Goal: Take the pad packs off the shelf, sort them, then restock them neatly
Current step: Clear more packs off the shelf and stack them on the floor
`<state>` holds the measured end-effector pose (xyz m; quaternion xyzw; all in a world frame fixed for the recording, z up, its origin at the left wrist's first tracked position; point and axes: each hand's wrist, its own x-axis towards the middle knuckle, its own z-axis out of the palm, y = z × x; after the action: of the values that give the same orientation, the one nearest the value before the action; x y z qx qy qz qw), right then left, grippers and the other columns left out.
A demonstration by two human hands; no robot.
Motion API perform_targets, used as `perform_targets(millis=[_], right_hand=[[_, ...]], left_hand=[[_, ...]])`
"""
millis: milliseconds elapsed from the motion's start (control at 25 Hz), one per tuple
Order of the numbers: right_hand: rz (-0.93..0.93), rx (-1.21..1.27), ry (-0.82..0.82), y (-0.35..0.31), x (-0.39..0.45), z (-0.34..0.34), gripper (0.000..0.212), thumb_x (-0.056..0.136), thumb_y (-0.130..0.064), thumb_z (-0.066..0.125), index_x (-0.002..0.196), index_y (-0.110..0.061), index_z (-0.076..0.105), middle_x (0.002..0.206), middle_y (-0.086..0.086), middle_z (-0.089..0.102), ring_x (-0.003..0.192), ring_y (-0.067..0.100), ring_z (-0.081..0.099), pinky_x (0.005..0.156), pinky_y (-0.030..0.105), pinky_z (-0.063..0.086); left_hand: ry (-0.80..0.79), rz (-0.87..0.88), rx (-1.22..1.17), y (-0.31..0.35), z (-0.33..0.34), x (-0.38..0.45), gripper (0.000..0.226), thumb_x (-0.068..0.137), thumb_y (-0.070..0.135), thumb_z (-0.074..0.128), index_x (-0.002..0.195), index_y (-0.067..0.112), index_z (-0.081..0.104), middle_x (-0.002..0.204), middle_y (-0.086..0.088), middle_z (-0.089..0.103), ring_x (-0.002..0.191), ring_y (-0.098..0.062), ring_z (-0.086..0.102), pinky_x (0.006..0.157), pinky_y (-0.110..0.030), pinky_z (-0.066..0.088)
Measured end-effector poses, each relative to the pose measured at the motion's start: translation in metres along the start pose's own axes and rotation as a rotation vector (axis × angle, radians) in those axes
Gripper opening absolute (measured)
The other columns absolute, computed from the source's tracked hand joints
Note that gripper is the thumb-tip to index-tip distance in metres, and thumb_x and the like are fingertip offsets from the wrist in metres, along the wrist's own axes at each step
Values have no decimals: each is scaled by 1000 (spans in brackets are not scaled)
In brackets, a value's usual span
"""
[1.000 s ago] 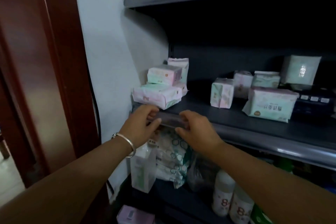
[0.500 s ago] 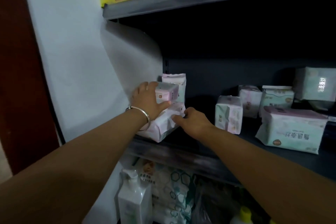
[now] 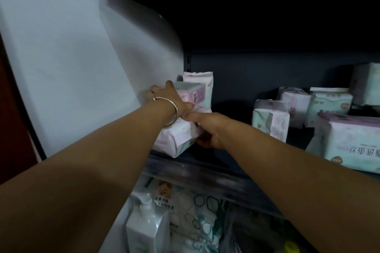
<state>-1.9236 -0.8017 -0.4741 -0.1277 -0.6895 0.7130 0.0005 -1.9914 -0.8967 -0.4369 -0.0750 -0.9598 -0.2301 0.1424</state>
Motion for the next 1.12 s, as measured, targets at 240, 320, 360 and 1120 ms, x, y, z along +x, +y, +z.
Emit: perform_targets(millis=[240, 320, 360, 1120], right_hand=[[76, 47, 26, -7, -2, 4, 25, 82, -13, 68, 106, -12, 59, 90, 5, 65, 71, 20, 59, 60, 34, 48], [41, 58, 54, -11, -3, -1, 37, 81, -9, 67, 116, -11, 58, 99, 10, 67, 73, 25, 62, 57, 37, 50], [24, 65, 81, -14, -5, -6, 36, 80, -8, 67, 115, -11, 59, 97, 10, 67, 72, 25, 63, 53, 36, 50], [-67, 173, 155, -3, -157, -54, 18, 81, -1, 65, 98, -4, 59, 83, 10, 65, 70, 23, 63, 55, 38, 52]], left_hand=[[101, -6, -101, -2, -4, -2, 72, 73, 41, 70, 129, 13, 36, 128, -16, 34, 113, -34, 44, 77, -33, 38], [142, 4, -150, -1, -7, -4, 71, 73, 44, 70, 129, 13, 38, 128, -15, 34, 116, -33, 40, 78, -33, 36], [161, 7, -180, 0, -8, -4, 71, 73, 44, 70, 128, 13, 39, 127, -15, 34, 118, -33, 39, 81, -34, 37], [162, 25, -512, -16, -81, -153, 66, 74, 26, 70, 132, 20, 41, 127, -10, 33, 111, -28, 48, 92, -31, 44]])
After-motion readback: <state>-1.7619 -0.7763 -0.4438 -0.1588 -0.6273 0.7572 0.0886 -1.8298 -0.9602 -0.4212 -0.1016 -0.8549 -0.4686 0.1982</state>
